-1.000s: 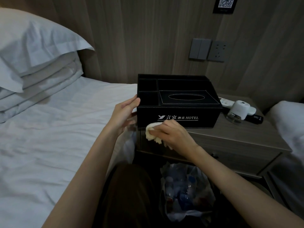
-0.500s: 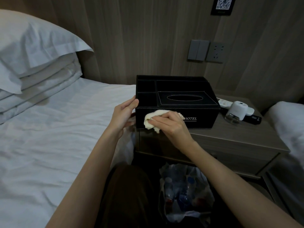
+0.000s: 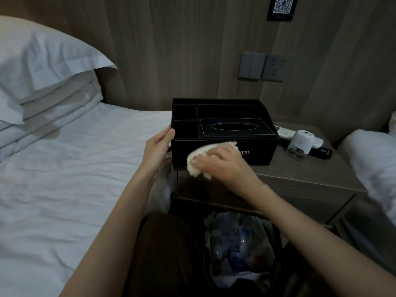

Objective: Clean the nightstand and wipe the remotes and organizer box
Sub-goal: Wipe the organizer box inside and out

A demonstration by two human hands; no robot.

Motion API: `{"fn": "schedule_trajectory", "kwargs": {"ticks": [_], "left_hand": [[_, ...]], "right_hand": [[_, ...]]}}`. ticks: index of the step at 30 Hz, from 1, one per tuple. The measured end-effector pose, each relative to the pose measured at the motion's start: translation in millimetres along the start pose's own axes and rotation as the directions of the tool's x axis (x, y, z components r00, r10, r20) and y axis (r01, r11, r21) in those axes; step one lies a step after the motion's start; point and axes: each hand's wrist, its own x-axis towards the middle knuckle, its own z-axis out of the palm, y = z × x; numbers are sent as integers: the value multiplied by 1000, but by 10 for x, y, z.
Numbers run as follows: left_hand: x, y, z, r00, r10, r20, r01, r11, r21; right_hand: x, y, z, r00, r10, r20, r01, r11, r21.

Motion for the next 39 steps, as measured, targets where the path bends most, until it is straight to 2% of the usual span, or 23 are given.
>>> {"fn": "schedule_trajectory", "kwargs": {"ticks": [2,5,12,18,23,25,27,29,30,31,33,36,39], "left_hand": [[3,-8,11,1000,2,-16,-2,1000,-3],[-4,-17,9,1000,-9,-10,9,1000,-1],[-7,-8,6,1000,-11,-14,11,1000,19],[-49,18,38,1000,12,-24,-12,1000,5],[-80,60,44,1000,-5,-19,6,1000,29],[-81,61,57,999,15,-29,-14,999,33],[-68,32,83,993,77,-88,-71,995,70],[-65,-35,122,951,253,-178,-193,935,299],[-89,-68,155,908,367,-203,-252,864,435],[-134,-83,202,852,485,-196,-320,779,538],[-201,-74,321,748,658,-85,-469,615,635],[-207,-105,501,641,761,96,-612,432,663],[-154,-211,593,641,749,169,-622,377,687]], "right_hand": [[103,135,-80,996,74,-49,-76,996,-36],[106,245,-10,990,140,-13,-140,989,-35],[-38,178,182,956,287,-63,-280,955,100],[-347,90,243,963,232,138,-248,962,115],[-340,-88,182,914,209,347,-326,888,324],[-380,-153,130,872,203,446,-351,894,278],[-391,-177,23,851,284,442,-403,893,201],[-279,-136,-164,879,315,358,-396,900,181],[-202,-94,-249,914,288,284,-342,926,161],[-131,-23,-309,942,264,208,-295,946,134],[-70,176,-351,950,295,97,-305,947,104],[-60,348,-308,940,332,82,-338,937,84],[-81,337,-196,905,424,33,-424,892,155]]}}
